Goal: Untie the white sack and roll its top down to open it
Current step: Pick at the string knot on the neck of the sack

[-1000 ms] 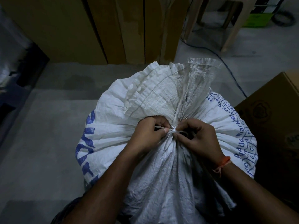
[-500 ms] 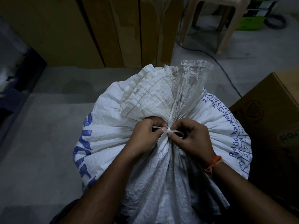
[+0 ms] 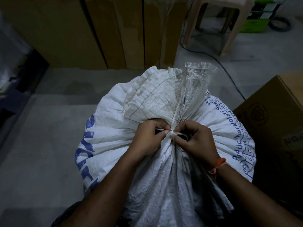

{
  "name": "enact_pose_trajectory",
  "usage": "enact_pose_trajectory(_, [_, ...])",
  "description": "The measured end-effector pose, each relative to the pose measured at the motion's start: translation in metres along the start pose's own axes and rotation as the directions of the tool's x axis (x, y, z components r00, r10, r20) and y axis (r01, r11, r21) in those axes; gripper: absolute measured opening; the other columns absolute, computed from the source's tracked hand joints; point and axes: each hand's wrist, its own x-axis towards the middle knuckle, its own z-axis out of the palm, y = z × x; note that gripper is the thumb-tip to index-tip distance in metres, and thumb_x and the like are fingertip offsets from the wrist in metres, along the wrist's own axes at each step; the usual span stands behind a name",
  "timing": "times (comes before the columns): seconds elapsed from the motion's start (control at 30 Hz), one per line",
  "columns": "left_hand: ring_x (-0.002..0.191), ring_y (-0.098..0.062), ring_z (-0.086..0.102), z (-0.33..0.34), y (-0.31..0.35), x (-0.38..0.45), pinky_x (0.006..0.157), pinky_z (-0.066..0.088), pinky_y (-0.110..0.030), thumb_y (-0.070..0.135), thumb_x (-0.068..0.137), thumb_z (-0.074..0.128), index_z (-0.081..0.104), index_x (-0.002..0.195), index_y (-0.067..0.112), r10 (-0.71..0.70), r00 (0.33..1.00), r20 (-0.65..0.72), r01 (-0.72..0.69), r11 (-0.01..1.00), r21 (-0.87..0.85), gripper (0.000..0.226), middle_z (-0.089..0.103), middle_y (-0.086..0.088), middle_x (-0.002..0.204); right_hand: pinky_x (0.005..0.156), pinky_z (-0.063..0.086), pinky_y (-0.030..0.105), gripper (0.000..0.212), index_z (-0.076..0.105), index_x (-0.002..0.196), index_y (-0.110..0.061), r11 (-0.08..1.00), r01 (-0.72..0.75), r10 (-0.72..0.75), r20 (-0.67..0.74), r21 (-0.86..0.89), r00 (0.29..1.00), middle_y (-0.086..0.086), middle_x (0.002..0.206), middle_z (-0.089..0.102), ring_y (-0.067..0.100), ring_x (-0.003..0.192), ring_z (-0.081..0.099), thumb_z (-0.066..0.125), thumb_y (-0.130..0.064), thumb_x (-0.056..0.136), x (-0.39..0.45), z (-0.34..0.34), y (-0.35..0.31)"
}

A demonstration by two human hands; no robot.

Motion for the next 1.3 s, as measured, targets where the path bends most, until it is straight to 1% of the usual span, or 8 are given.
enact_pose_trajectory(0.3, [0.088, -0.008, 0.076, 0.0027, -0.0029, 0.0008, 0.087, 0.061, -0.039, 0.033, 0.082, 0.07, 0.079, 0.09, 0.021, -0.006, 1.0, 0.005, 0.006, 1.0, -0.012, 0.017, 0.081, 0.006, 0.087, 0.067, 0.049, 0.009, 0.014, 0.075, 0.079, -0.01, 1.0, -0.008, 0.008, -0.005, 0.008, 1.0, -0.002, 0.079, 0.074, 0.002, 0.073, 0.07, 0.087, -0.005, 0.075, -0.0003, -0.0016, -0.0015])
enact_pose_trajectory(0.37, [0.087, -0.006, 0.076, 0.0007, -0.0041, 0.0013, 0.084, 0.061, -0.035, 0.032, 0.083, 0.073, 0.079, 0.09, 0.021, 0.003, 1.0, -0.001, -0.003, 1.0, -0.004, 0.014, 0.081, 0.007, 0.086, 0.067, 0.048, 0.008, 0.014, 0.075, 0.079, -0.01, 1.0, -0.004, 0.003, -0.004, -0.004, 1.0, -0.002, 0.078, 0.074, 0.001, 0.073, 0.069, 0.087, -0.004, 0.074, 0.0, -0.0016, -0.0013])
enact_pose_trajectory(0.53, [0.066, 0.005, 0.066, -0.0033, -0.0067, 0.0013, 0.068, 0.049, -0.022, 0.024, 0.085, 0.076, 0.078, 0.087, 0.023, 0.009, 1.0, 0.003, -0.009, 1.0, -0.016, 0.003, 0.076, 0.011, 0.074, 0.068, 0.053, 0.015, 0.014, 0.075, 0.079, -0.013, 1.0, 0.004, -0.004, 0.001, -0.018, 1.0, -0.003, 0.078, 0.074, 0.007, 0.074, 0.071, 0.087, -0.007, 0.074, 0.0002, -0.0025, -0.001])
enact_pose_trajectory(0.67, [0.079, -0.003, 0.073, -0.0025, -0.0041, 0.0013, 0.075, 0.055, -0.026, 0.028, 0.081, 0.072, 0.078, 0.087, 0.022, 0.021, 1.0, -0.013, -0.021, 0.999, -0.025, 0.011, 0.079, 0.007, 0.083, 0.068, 0.056, 0.022, 0.014, 0.074, 0.079, -0.014, 1.0, -0.002, 0.002, 0.003, -0.014, 1.0, -0.003, 0.078, 0.074, 0.008, 0.075, 0.071, 0.087, -0.009, 0.075, 0.0001, -0.0029, -0.0005])
enact_pose_trajectory(0.77, [0.085, -0.008, 0.075, 0.0014, -0.0049, 0.0013, 0.082, 0.058, -0.031, 0.022, 0.085, 0.075, 0.079, 0.087, 0.021, 0.026, 1.0, -0.012, -0.026, 1.0, -0.017, 0.005, 0.079, 0.006, 0.084, 0.07, 0.058, 0.025, 0.015, 0.074, 0.079, -0.014, 1.0, -0.005, 0.005, 0.0, -0.006, 1.0, -0.003, 0.079, 0.074, 0.009, 0.076, 0.072, 0.087, -0.009, 0.074, 0.0005, -0.0023, 0.0003])
enact_pose_trajectory(1.07, [0.083, -0.007, 0.075, 0.0035, -0.0049, 0.0019, 0.08, 0.059, -0.029, 0.017, 0.089, 0.077, 0.08, 0.089, 0.02, 0.022, 1.0, -0.009, -0.022, 0.999, -0.028, 0.004, 0.08, 0.006, 0.082, 0.073, 0.059, 0.028, 0.015, 0.074, 0.079, -0.015, 1.0, 0.012, -0.012, 0.0, -0.011, 1.0, -0.003, 0.08, 0.075, 0.009, 0.078, 0.072, 0.087, -0.009, 0.074, 0.0014, -0.0023, 0.003])
enact_pose_trajectory(1.2, [0.079, -0.002, 0.073, 0.0025, -0.004, 0.0012, 0.076, 0.055, -0.024, 0.026, 0.085, 0.072, 0.079, 0.088, 0.022, 0.028, 1.0, -0.002, -0.028, 0.999, -0.029, 0.008, 0.079, 0.008, 0.08, 0.072, 0.06, 0.032, 0.014, 0.074, 0.079, -0.015, 1.0, 0.014, -0.014, 0.001, -0.009, 1.0, -0.003, 0.08, 0.074, 0.01, 0.078, 0.072, 0.087, -0.013, 0.074, 0.0018, -0.0013, 0.0043])
enact_pose_trajectory(1.3, [0.082, -0.008, 0.076, 0.0006, -0.0037, 0.0007, 0.078, 0.059, -0.03, 0.032, 0.081, 0.07, 0.079, 0.088, 0.021, 0.025, 1.0, 0.001, -0.025, 0.999, -0.027, 0.015, 0.08, 0.006, 0.082, 0.071, 0.059, 0.034, 0.013, 0.074, 0.078, -0.015, 1.0, 0.018, -0.018, 0.005, -0.017, 1.0, -0.002, 0.079, 0.074, 0.01, 0.076, 0.071, 0.086, -0.012, 0.074, 0.002, -0.0012, 0.0043])
